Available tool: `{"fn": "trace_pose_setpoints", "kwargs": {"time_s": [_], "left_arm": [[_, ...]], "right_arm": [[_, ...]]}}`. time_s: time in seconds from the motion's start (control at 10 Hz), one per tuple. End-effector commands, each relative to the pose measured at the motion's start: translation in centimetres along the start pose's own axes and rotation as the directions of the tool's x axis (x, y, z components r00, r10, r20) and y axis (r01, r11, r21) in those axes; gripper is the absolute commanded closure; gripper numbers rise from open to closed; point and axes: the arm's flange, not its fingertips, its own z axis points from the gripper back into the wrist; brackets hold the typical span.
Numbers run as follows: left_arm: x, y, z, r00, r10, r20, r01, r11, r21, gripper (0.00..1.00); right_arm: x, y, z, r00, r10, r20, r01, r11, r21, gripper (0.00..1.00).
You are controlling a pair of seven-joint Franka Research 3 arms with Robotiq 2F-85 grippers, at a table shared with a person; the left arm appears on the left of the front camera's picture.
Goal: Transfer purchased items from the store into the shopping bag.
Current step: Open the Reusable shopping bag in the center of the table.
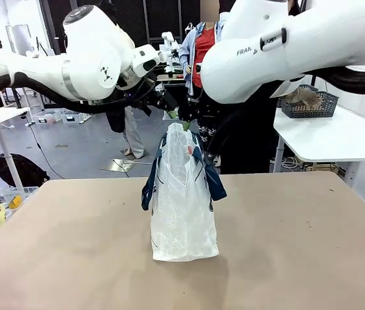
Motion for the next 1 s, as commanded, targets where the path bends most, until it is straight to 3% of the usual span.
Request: {"fn": "trace_pose_setpoints", "kwargs": {"time_s": [0.0,0.3,0.5,0.6,0.9], "left_arm": [[0.5,0.3,-0.8,0.999,0.032,-0.038,-0.033,0.999,-0.027,0.00],[-0.1,0.2,-2.3,0.995,0.056,-0.080,-0.059,0.997,-0.041,0.00],[0.0,0.6,-2.7,0.993,0.064,-0.104,-0.068,0.997,-0.038,0.00],[0.0,0.4,-2.8,0.993,0.052,-0.110,-0.057,0.997,-0.042,0.17],[0.0,0.4,-3.0,0.988,0.064,-0.141,-0.070,0.997,-0.034,0.73]], "right_arm": [[0.4,1.5,-1.6,0.999,-0.036,0.003,0.036,0.999,-0.026,0.00],[-1.0,2.2,-4.2,0.995,-0.019,-0.102,0.015,0.999,-0.037,0.00],[-1.4,2.1,-4.5,0.993,-0.007,-0.119,0.003,0.999,-0.034,0.00],[-1.6,2.2,-4.4,0.993,0.006,-0.115,-0.010,0.999,-0.037,0.00],[-1.6,2.1,-4.1,0.994,0.012,-0.106,-0.018,0.998,-0.059,0.57]]}}
